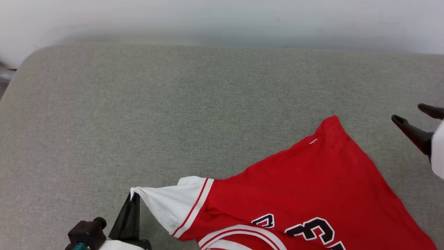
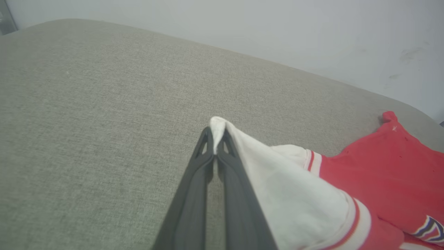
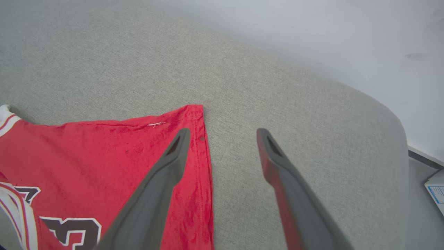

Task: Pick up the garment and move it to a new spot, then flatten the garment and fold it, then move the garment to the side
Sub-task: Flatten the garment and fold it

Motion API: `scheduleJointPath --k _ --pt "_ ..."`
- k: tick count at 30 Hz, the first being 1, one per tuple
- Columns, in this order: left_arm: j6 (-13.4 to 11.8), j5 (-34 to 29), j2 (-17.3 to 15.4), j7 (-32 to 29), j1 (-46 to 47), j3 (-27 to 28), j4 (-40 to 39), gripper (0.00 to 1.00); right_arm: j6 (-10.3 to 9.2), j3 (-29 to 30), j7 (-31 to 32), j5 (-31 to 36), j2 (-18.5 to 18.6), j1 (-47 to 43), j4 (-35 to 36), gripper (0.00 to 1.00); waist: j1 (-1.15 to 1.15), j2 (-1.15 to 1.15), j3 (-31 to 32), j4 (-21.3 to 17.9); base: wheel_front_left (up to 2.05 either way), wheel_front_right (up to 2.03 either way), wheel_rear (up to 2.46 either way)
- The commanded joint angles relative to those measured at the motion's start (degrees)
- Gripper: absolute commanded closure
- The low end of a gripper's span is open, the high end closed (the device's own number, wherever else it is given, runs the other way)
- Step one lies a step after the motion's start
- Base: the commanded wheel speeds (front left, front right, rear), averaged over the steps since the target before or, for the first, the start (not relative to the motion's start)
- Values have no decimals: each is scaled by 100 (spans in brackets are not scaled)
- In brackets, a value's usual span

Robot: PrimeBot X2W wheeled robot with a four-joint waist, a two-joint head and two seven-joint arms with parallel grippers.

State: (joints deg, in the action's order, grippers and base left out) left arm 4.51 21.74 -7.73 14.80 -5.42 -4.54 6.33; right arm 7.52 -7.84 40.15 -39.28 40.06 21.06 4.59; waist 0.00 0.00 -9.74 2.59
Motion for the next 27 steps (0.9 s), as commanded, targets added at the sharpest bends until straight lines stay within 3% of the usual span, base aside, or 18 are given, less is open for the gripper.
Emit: scheduleJointPath --k 1,12,19,27 --pt "0 -33 31 13 92 -17 -23 100 -7 -185 194 49 44 264 -114 0 0 0 -116 100 0 0 0" --pt "48 -88 150 37 477 -192 -114 100 -7 -2208 1758 178 -36 2302 -1282 0 0 0 -735 455 0 0 0" --pt "93 -122 226 47 738 -308 -131 100 -7 -3085 1809 272 -192 2929 -2161 0 0 0 -1099 616 0 0 0" --pt "121 -176 293 49 873 -320 -119 100 -4 -4124 1693 -25 -114 2788 -2887 0 0 0 -1257 692 0 0 0"
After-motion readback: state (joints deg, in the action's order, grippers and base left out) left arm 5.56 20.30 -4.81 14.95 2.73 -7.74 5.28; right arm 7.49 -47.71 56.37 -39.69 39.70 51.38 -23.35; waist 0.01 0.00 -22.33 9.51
